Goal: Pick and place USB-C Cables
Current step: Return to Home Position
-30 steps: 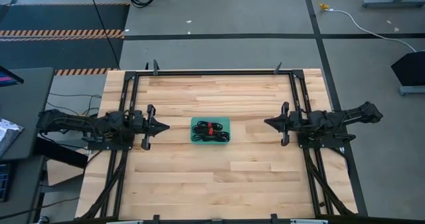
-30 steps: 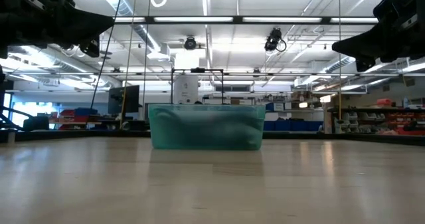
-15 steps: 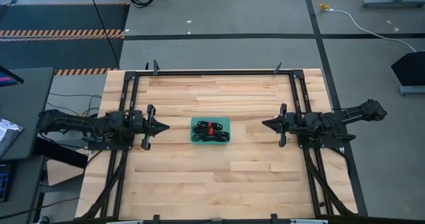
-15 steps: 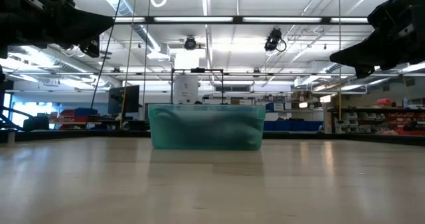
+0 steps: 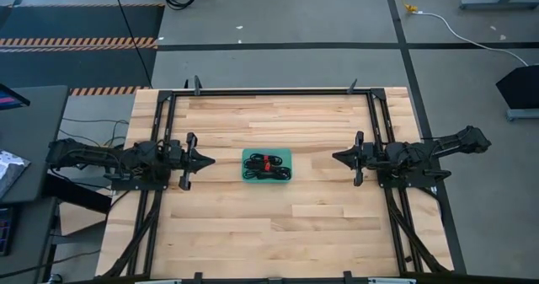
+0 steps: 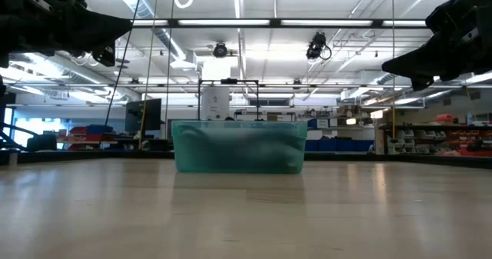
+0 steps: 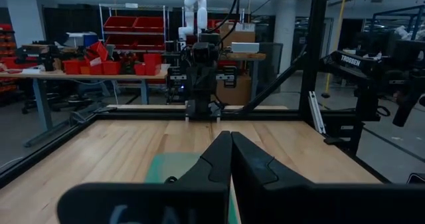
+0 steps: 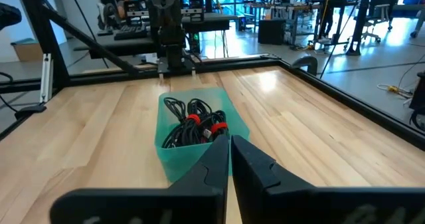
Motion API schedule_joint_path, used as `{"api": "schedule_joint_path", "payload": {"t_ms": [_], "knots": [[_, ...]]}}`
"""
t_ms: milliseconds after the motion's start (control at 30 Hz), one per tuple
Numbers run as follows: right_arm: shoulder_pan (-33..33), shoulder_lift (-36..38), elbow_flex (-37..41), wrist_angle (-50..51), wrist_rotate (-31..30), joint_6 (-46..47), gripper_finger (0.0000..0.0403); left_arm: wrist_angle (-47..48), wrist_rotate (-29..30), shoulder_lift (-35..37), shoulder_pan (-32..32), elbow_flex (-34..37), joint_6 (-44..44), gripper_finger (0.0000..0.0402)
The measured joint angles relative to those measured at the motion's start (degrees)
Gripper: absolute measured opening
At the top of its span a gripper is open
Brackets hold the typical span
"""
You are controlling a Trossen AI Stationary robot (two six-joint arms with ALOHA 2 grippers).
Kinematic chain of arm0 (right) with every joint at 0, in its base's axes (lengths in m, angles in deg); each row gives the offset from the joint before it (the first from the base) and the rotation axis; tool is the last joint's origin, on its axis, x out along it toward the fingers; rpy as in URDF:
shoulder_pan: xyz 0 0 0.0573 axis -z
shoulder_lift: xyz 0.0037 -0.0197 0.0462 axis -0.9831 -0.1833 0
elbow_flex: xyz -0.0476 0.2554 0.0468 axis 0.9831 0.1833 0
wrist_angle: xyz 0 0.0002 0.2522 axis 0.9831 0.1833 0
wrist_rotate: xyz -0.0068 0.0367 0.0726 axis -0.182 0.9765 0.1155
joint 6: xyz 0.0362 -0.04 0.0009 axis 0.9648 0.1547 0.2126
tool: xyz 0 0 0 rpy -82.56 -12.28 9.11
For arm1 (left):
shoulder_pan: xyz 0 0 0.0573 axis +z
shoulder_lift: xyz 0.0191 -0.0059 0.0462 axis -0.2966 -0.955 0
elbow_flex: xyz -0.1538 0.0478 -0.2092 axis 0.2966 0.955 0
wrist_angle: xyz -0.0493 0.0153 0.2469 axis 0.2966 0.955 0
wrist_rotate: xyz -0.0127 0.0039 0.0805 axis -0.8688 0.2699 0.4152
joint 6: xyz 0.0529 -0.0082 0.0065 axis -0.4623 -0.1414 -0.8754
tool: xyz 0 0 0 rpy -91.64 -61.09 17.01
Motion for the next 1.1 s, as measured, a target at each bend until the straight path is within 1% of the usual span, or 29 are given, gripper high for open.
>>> {"api": "schedule_joint_path", "payload": {"t_ms": [267, 300, 367, 433, 1100], "knots": [[0.0, -0.03, 0.0, -0.29, -0.25, 0.41, 0.0026, 0.0, 0.0, 0.0, 0.0, 0.0, -0.01, 0.0011], [0.04, -0.07, 0.0, -1.07, -1.86, 2.29, 0.0026, 0.0, 0.0, 0.0, 0.0, 0.0, 0.0, 0.0011], [0.35, -0.15, 0.0, -2.36, -7.41, 6.84, 0.0026, 0.0, 0.0, -0.02, 0.0, 0.0, -0.01, 0.0011], [0.42, 0.02, 0.0, -3.1, -10.26, 9.11, 0.0027, 0.0, 0.0, -0.01, 0.0, 0.0, -0.01, 0.0011], [0.37, 0.07, 0.01, -3.37, -10.49, 9.94, 0.0027, -0.04, 0.0, -0.02, 0.0, 0.0, 0.01, 0.0011]]}}
